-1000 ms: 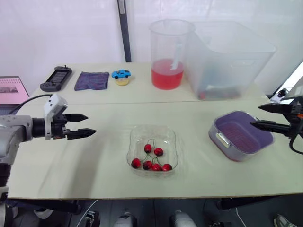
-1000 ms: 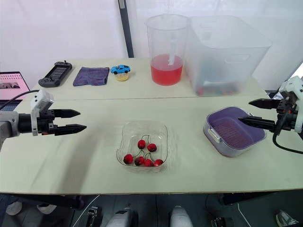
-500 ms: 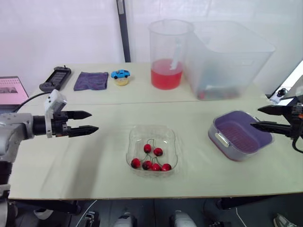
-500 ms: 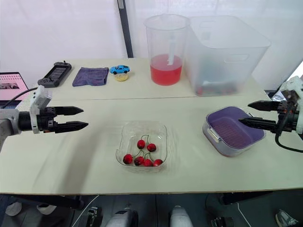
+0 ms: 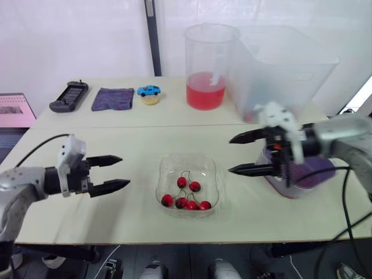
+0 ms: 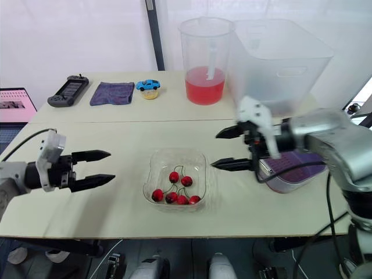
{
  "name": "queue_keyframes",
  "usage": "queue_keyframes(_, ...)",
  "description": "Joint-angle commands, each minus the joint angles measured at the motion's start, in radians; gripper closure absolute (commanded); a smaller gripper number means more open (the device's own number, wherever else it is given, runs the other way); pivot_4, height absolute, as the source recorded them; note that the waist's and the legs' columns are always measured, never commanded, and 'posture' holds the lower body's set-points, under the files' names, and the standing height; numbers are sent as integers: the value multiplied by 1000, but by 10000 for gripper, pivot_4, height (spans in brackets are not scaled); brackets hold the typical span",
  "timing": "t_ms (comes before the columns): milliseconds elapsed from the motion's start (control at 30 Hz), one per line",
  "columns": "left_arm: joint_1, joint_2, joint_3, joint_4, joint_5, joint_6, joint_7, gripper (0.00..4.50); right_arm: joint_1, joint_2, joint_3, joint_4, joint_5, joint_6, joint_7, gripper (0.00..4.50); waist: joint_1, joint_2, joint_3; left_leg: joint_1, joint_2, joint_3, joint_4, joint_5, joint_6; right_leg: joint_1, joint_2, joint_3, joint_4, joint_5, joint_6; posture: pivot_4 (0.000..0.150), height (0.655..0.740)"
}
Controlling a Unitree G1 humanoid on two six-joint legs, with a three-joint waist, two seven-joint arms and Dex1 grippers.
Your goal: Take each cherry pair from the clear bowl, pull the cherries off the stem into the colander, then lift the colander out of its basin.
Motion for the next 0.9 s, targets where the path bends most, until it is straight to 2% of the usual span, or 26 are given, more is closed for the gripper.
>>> queue_keyframes(33, 28, -19, 40, -58, -21, -18, 46, 0, -157, 47, 153, 15, -93, 48, -23, 473, 4, 0, 0, 0, 0, 0, 0, 0, 0, 0, 0, 0, 0, 0, 0, 1500, 7337)
queue_keyframes(133, 52, -31, 36, -70, -23, -14, 67, 0, -265, 116, 288, 35, -145, 48, 8, 473, 2, -1, 0, 0, -1, 0, 0, 0, 0, 0, 0, -1, 0, 0, 0, 1500, 7337)
queue_keyframes(267, 75, -44, 37, -93, -18, -34, 85, 0, -308, 196, 448, 50, -246, 54, -21, 473, 1, -1, -1, 0, -1, -1, 0, 0, 0, 0, 1, -1, 0, 0, 0, 1500, 7337)
queue_keyframes(367, 89, -47, 44, -111, -28, -37, 99, 0, -302, 241, 506, 42, -282, 91, -48, 8573, -2, -1, -1, 0, -1, -1, 0, 0, 0, 0, 1, -1, 0, 0, 0, 1500, 7337)
queue_keyframes(500, 94, -49, 58, -126, -55, -12, 123, 0, -295, 265, 565, 36, -329, 110, -72, 27731, -1, -1, -1, 0, -2, -1, 0, 0, 0, -1, 1, -1, 1, 0, 0, 1500, 7337)
queue_keyframes(667, 79, -34, 41, -119, -47, -10, 128, 0, -314, 274, 610, 36, -356, 154, -71, 27731, -3, -1, -1, 0, -1, -1, 0, 0, 0, -1, 1, -1, 1, 0, 0, 1500, 7337)
queue_keyframes(900, 71, -32, 30, -119, -49, -2, 138, 0, -296, 380, 688, 83, -404, 197, -139, 27731, -5, -1, -1, 0, -2, -1, -1, 0, -1, -2, 2, -1, 1, 0, 0, 1500, 7337)
